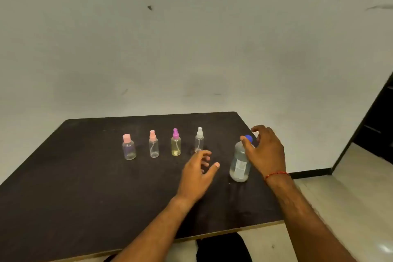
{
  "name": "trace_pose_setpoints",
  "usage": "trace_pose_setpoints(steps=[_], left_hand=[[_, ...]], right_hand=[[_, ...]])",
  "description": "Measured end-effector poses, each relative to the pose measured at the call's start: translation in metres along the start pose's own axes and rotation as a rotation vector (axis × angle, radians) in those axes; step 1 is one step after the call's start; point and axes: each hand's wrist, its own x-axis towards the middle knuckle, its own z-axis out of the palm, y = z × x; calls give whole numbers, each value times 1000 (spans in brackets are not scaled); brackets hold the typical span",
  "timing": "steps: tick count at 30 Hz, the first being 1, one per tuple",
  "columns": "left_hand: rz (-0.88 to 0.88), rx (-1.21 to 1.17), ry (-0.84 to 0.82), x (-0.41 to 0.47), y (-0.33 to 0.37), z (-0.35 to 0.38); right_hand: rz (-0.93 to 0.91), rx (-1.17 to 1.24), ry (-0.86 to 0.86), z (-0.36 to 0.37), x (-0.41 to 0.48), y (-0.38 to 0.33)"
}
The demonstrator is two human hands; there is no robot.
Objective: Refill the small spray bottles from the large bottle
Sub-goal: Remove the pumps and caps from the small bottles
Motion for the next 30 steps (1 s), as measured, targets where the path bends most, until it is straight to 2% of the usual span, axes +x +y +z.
trace_pose_setpoints(steps=[4, 9, 16, 21, 24, 27, 30], left_hand=[[-97, 9, -131, 9, 3, 53], [-68, -33, -190, 27, 5, 88], [-17, 13, -202, 41, 1, 93], [-9, 6, -197, 42, 1, 92], [-16, 10, -201, 41, 1, 92], [-17, 24, -208, 41, 4, 90], [-20, 18, -211, 40, 5, 89]], right_hand=[[66, -34, -204, 1, 10, 11], [37, -47, -245, 1, 22, 11], [-42, -63, -370, 1, 36, 14], [-93, 49, -475, -1, 33, 14], [-80, 79, -453, 1, 31, 14], [-22, -49, -375, 3, 37, 12], [-68, -115, -451, 2, 42, 9]])
